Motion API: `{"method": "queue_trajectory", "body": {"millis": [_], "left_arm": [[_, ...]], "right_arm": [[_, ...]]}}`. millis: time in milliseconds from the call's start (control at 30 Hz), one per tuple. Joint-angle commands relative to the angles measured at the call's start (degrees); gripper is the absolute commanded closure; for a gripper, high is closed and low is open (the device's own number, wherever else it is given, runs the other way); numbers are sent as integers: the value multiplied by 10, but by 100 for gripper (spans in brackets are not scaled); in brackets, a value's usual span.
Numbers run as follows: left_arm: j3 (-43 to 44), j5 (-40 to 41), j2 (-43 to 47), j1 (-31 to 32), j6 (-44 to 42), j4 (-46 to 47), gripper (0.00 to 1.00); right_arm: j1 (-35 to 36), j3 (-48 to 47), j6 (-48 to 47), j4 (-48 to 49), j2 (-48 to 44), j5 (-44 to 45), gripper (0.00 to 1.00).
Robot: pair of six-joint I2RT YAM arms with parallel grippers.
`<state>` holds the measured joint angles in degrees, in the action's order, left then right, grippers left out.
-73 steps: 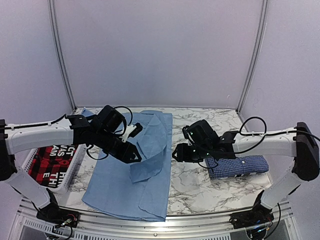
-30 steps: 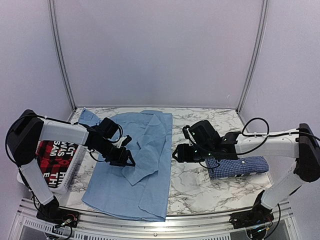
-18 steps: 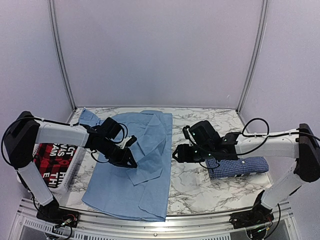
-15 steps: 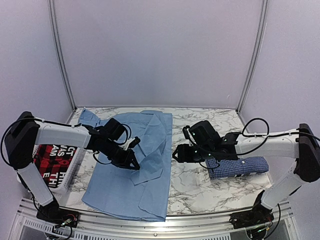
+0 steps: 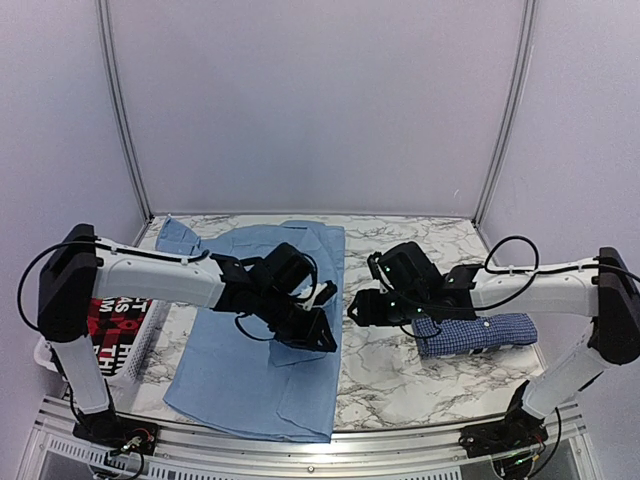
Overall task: Fold and stack the long sleeve shirts
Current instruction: Adjust the sleeve of the 1/3-folded shirt.
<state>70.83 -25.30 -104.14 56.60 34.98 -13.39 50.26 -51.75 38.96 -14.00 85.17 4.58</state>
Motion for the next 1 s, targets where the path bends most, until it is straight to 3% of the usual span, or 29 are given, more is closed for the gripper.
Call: {"method": "queue_trajectory", "body": {"millis": [0,67,167,433,667,833,967], "left_arm": [[41,17,-59,42,41,14,83],[54,34,-60,53,43,14,82],[44,102,-14,44,33,-1,72],[-51,180,91,-69,-44,-64,59],[-97,130,103,-146,-142,-74,46],[-94,84,79,-152,-176,-80,38],[-89,53,63,-152,-192,-79,37]], "right_arm": [[-2,-4,6,-8,-25,12,40],[-2,-2,7,-11,-30,12,39],[-2,0,6,-16,-35,11,39],[-2,5,0,-17,-42,8,38],[-2,14,2,-10,-45,7,38],[-2,14,2,-11,-46,5,38],[-2,15,1,-12,-48,7,38]]}}
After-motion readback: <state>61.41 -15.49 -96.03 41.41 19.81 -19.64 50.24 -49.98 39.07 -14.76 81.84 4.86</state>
